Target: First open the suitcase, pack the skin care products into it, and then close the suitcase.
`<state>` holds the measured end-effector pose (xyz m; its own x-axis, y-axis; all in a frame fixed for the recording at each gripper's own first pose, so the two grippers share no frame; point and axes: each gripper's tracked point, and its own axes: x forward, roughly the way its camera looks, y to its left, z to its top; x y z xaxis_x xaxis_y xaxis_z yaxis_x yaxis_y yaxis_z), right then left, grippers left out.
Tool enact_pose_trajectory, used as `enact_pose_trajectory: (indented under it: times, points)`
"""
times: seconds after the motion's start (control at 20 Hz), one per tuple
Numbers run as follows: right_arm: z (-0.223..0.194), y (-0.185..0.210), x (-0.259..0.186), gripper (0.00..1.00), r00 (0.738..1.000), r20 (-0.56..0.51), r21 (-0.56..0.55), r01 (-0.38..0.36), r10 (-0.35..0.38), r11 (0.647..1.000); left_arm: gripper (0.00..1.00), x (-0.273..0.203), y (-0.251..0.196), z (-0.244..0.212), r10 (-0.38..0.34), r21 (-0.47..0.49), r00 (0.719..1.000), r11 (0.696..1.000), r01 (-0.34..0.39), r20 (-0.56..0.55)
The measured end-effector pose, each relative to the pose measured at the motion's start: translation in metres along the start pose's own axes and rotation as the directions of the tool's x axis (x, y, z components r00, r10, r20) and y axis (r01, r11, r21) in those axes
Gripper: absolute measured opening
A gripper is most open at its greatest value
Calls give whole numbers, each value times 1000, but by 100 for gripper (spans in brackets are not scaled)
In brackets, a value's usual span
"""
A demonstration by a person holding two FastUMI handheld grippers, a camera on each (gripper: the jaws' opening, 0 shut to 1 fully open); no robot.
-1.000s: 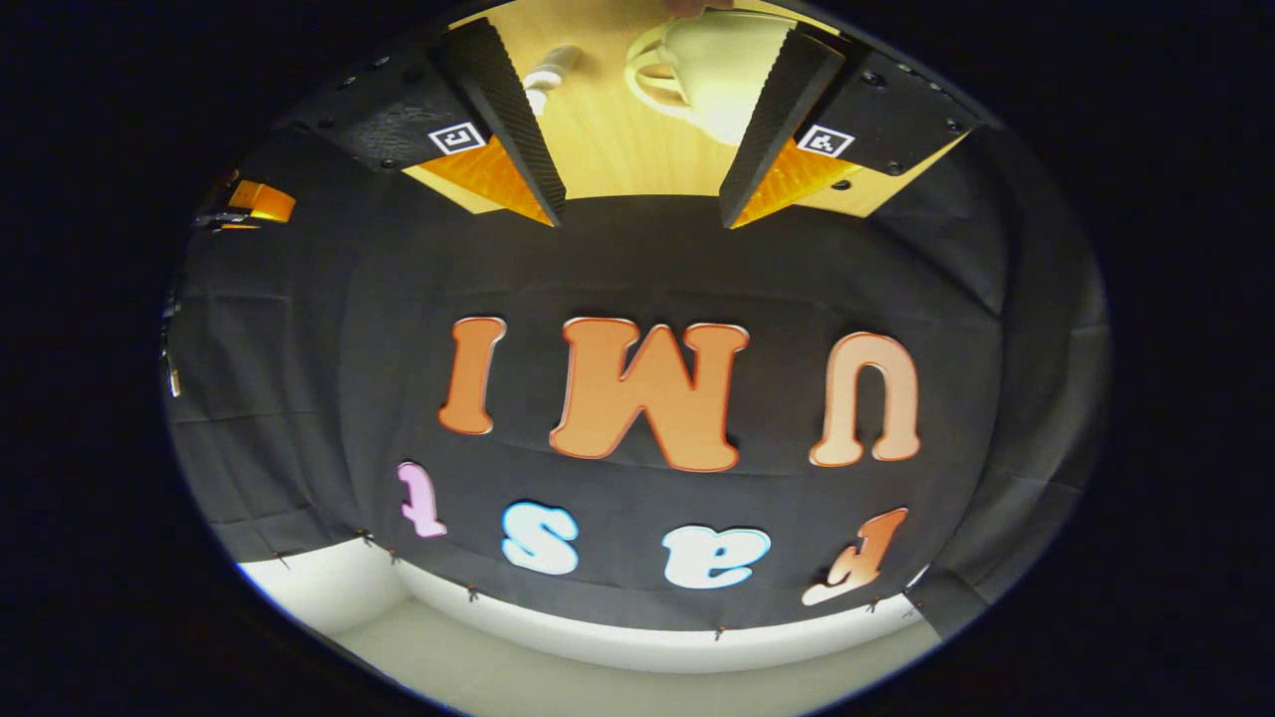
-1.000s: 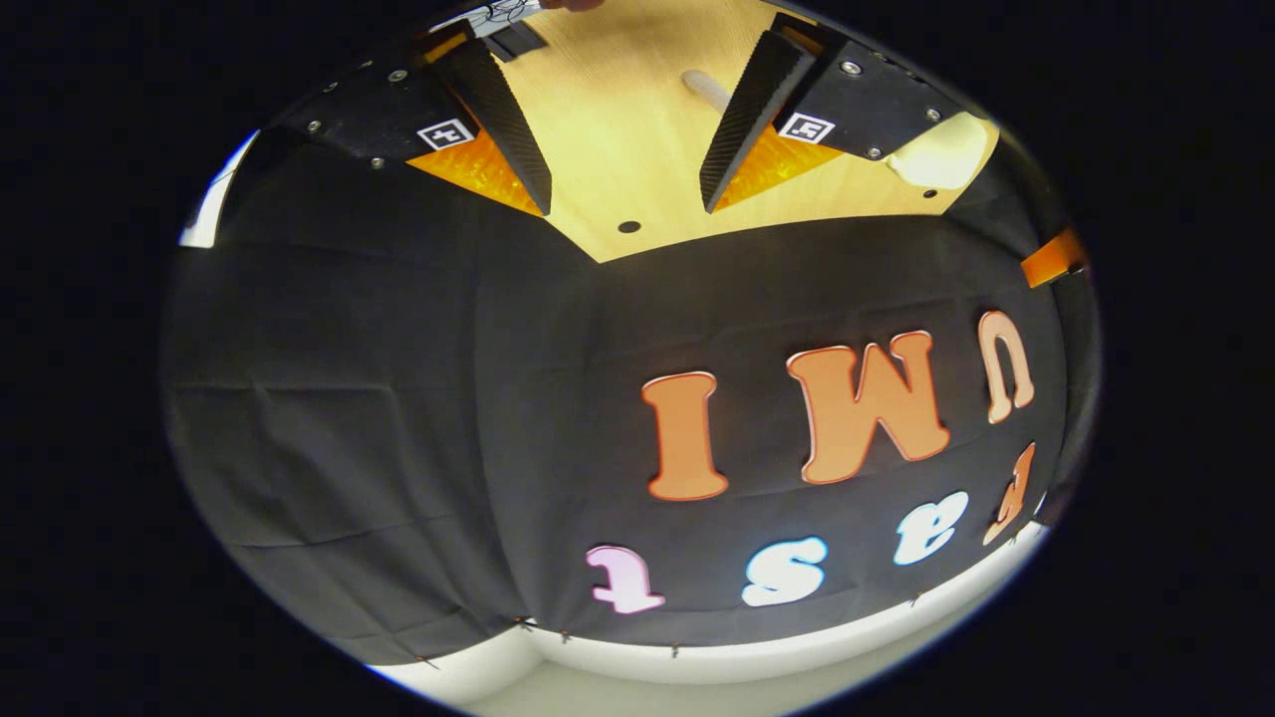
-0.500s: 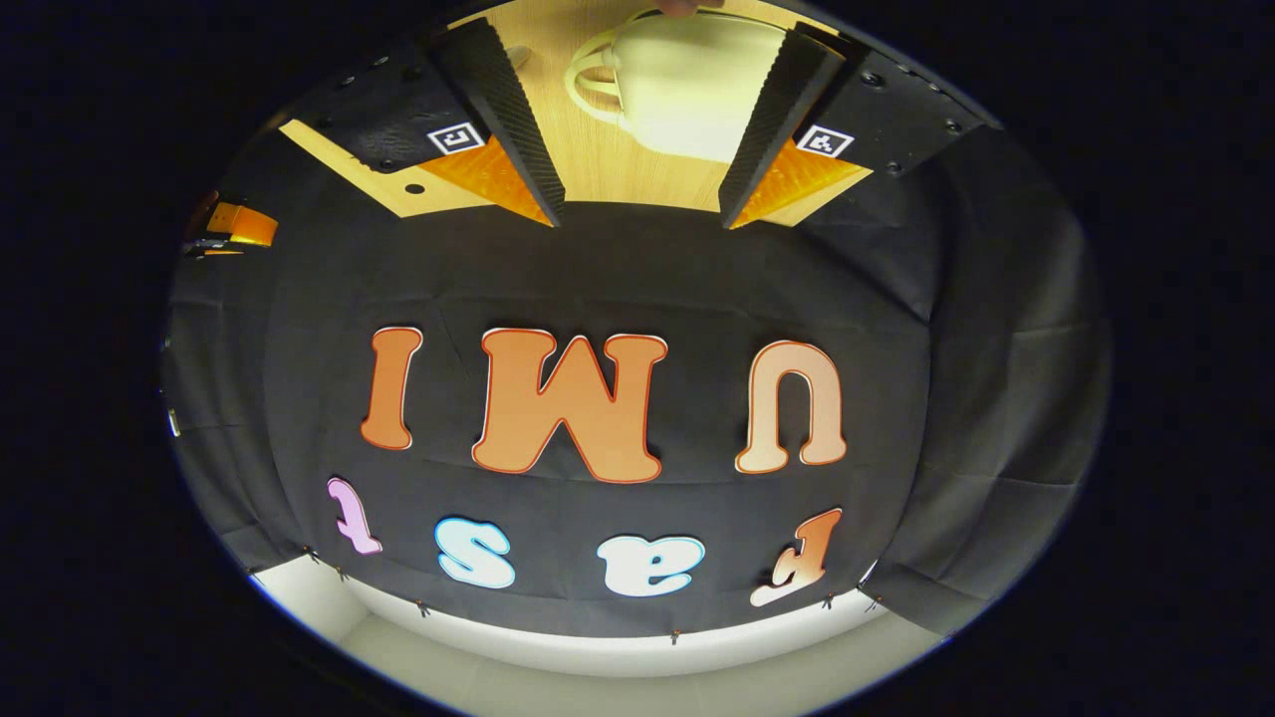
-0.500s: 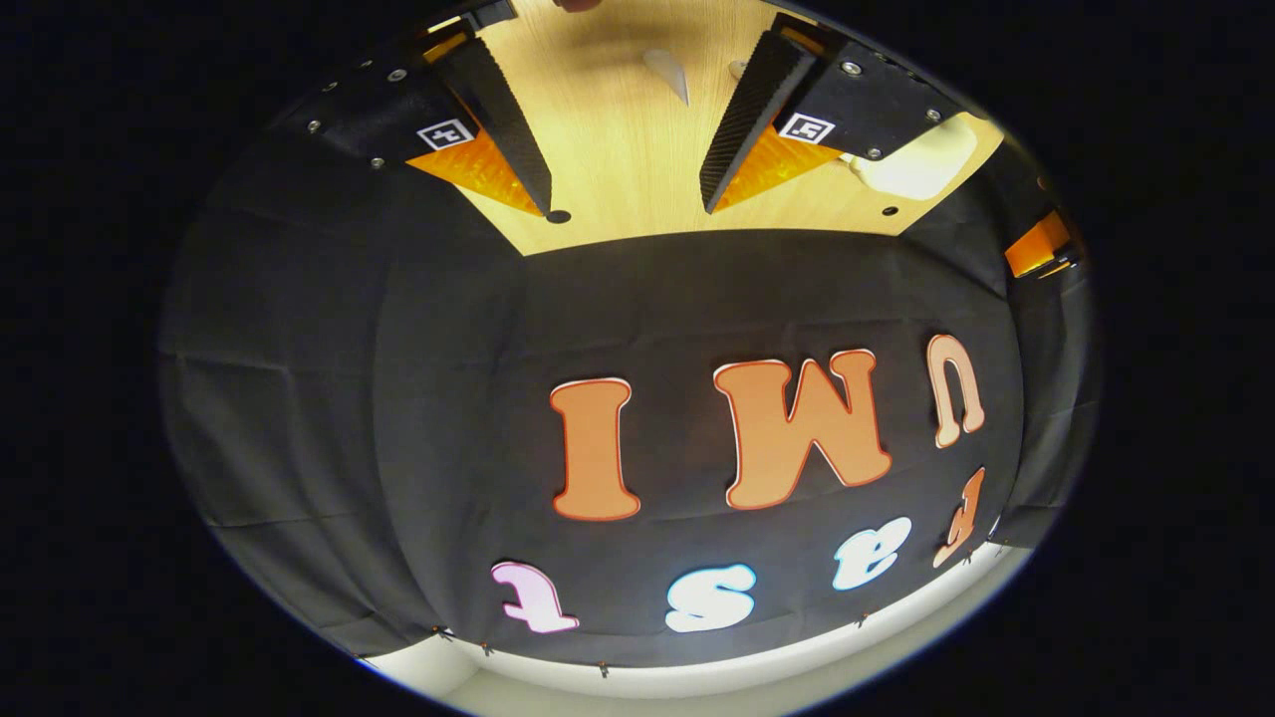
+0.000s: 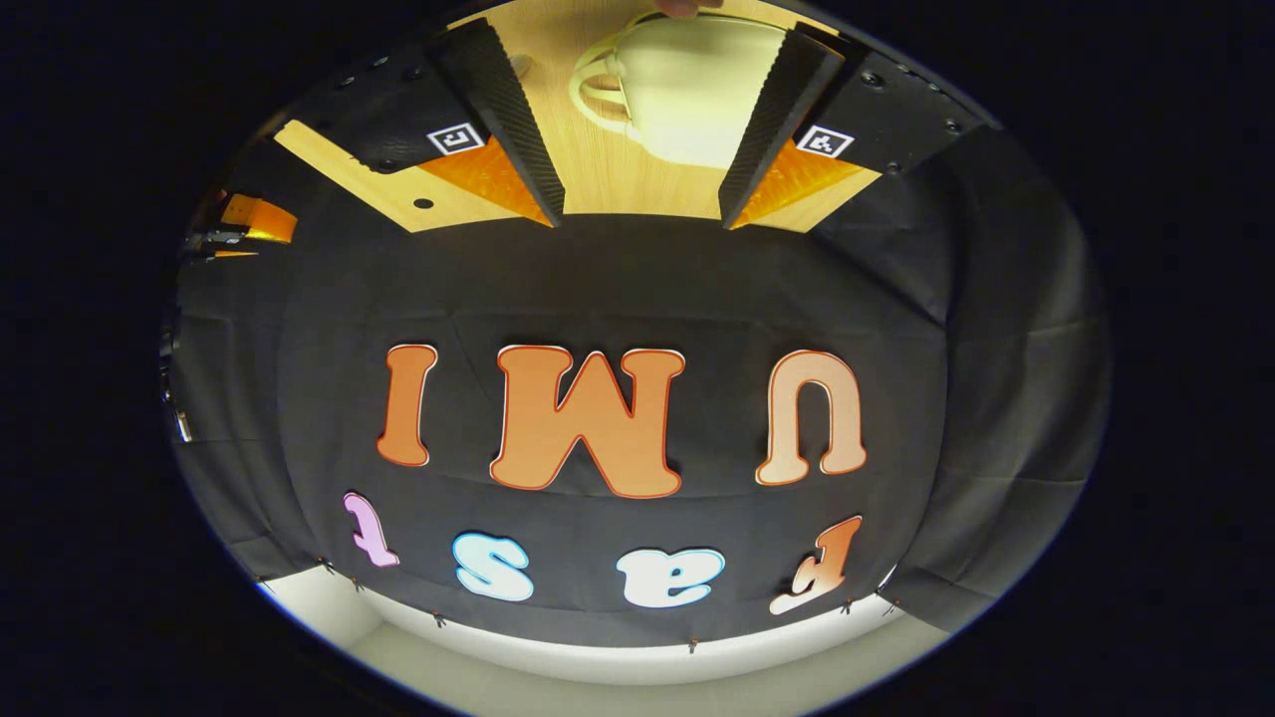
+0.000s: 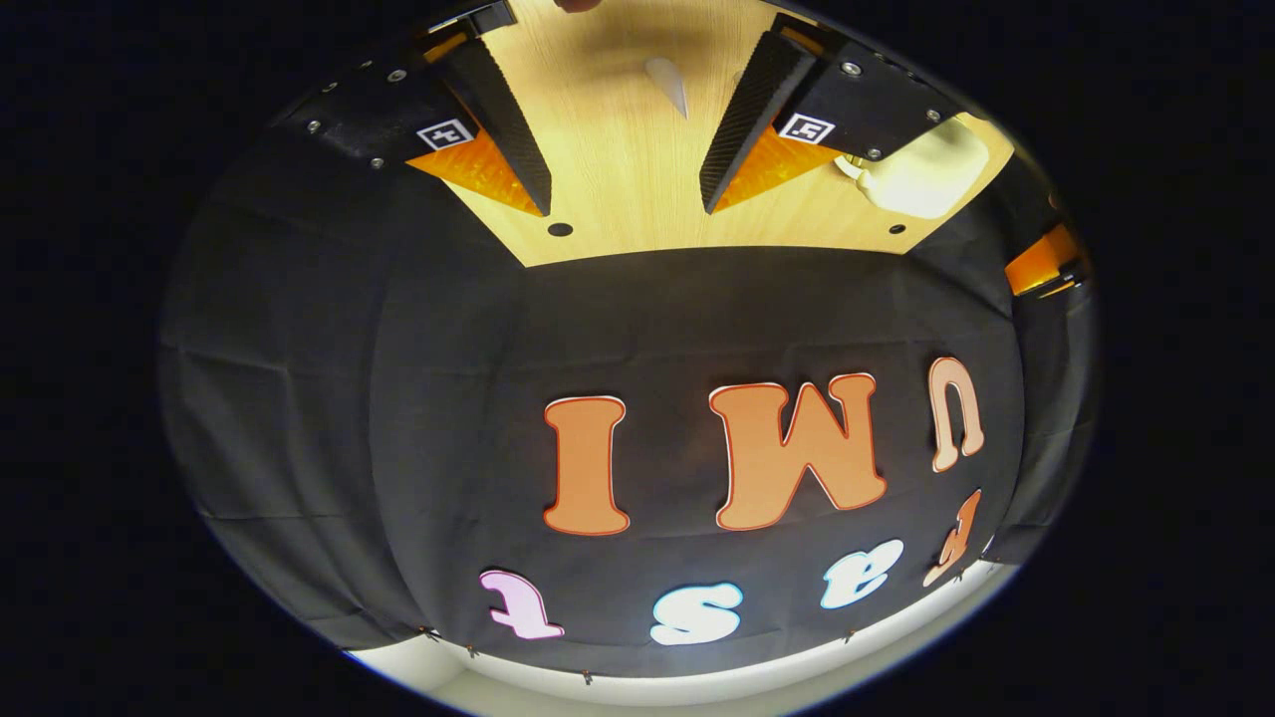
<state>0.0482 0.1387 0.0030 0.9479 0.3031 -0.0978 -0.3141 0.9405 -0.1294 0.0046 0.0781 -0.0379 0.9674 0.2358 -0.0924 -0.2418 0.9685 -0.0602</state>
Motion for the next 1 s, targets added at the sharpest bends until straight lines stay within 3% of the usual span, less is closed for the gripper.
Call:
enact_pose_trajectory:
  times: [0.35,0.6,0.8,1.0]
  points:
    - [7,-16,-8,95,1000,16,-9,22,-22,1000,98,0,-8,-19,1,40,1000,999,-1,-15]
    - [-1,-30,-5,95,999,-8,-13,39,-39,999,98,5,-14,-54,20,205,998,979,-7,-64]
    - [-10,-41,-3,95,998,-32,-10,50,-50,999,99,1,-25,-88,10,400,994,916,33,-105]
    - [-25,-55,-2,95,995,-64,-6,73,-73,997,99,1,-39,-130,4,583,984,806,101,-177]
